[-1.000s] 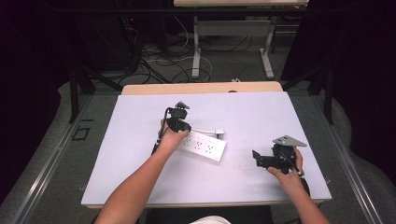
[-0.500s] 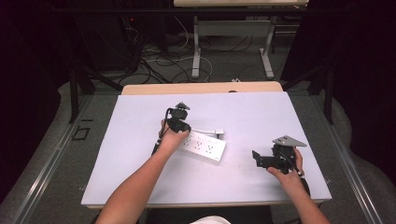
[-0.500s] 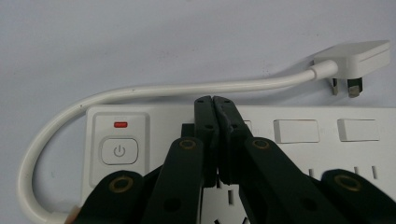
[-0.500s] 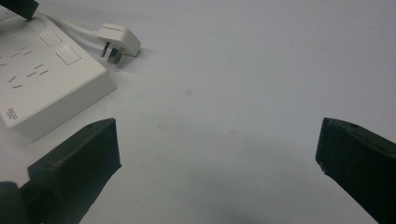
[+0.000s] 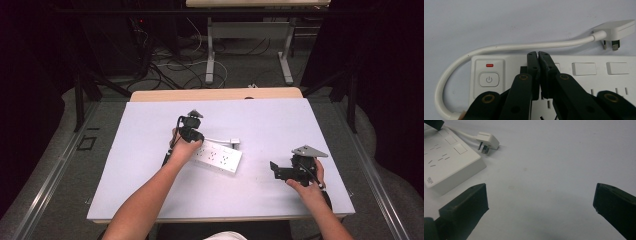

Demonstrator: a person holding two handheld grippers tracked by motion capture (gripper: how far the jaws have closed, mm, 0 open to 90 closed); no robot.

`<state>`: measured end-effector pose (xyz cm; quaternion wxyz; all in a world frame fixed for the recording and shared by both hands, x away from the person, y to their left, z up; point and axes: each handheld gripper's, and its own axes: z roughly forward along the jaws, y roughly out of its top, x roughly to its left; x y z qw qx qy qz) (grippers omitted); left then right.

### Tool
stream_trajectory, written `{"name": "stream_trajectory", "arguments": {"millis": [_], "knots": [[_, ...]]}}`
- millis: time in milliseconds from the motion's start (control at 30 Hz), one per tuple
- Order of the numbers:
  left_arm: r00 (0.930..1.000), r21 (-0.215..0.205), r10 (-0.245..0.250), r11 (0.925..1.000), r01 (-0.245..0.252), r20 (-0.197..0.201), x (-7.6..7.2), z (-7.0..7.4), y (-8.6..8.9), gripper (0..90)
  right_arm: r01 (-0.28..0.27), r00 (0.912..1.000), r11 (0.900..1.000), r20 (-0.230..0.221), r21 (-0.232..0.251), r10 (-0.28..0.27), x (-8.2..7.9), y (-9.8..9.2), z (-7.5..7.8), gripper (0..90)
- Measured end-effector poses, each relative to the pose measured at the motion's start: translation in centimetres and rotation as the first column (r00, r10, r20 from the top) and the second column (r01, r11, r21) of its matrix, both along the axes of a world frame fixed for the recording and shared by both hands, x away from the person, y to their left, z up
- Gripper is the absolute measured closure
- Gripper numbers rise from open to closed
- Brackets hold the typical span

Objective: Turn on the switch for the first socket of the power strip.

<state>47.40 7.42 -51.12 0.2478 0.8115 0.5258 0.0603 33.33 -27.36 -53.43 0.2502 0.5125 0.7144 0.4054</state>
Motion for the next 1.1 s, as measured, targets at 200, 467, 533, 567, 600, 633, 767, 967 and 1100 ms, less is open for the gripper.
{"name": "stream_trajectory", "arguments": {"millis": [200,467,533,567,600,633,767,967,1100], "knots": [[1.0000,-0.004,0.003,1.0000,-0.003,0.001,0.00,-0.02,-0.02,88.5,0.000,1.0000,1.000,0.001,0.000,0.000,-0.01,-0.02,0.00,0.0],[1.0000,-0.010,0.007,0.9999,-0.007,0.002,0.00,-0.07,0.00,88.7,0.003,1.0000,1.000,-0.004,-0.002,-0.003,-0.05,0.05,0.03,0.0],[1.0000,-0.010,0.008,0.9999,-0.008,0.006,-0.04,-0.10,-0.02,88.8,0.002,1.0000,1.000,-0.006,-0.001,-0.002,-0.06,0.07,0.03,0.0],[1.0000,-0.004,0.004,1.0000,-0.004,0.006,-0.05,-0.07,0.01,88.8,0.002,1.0000,1.000,-0.005,-0.001,-0.002,-0.06,0.07,0.03,0.0],[0.9999,-0.004,0.002,1.0000,-0.002,0.011,-0.06,-0.08,-0.01,88.8,0.002,1.0000,1.000,-0.005,-0.001,-0.002,-0.06,0.07,0.03,0.0],[0.9999,-0.005,0.006,1.0000,-0.006,0.015,-0.08,-0.11,-0.07,88.8,0.000,1.0000,1.000,-0.001,-0.006,0.000,-0.05,0.02,0.03,0.0],[0.9999,-0.003,0.001,1.0000,-0.001,0.017,-0.07,-0.15,-0.05,89.0,0.000,1.0000,1.000,0.002,-0.001,0.000,0.00,-0.04,0.02,0.0],[0.9997,0.012,-0.001,0.9999,0.000,0.022,-0.12,-0.32,-0.08,90.0,-0.007,1.0000,1.000,0.007,-0.007,0.007,0.17,-0.02,0.06,0.0],[0.9998,-0.003,0.004,1.0000,-0.004,0.019,-0.13,-0.38,0.11,90.0,-0.014,0.9999,1.000,0.002,-0.008,0.014,0.29,0.18,0.00,0.0]]}}
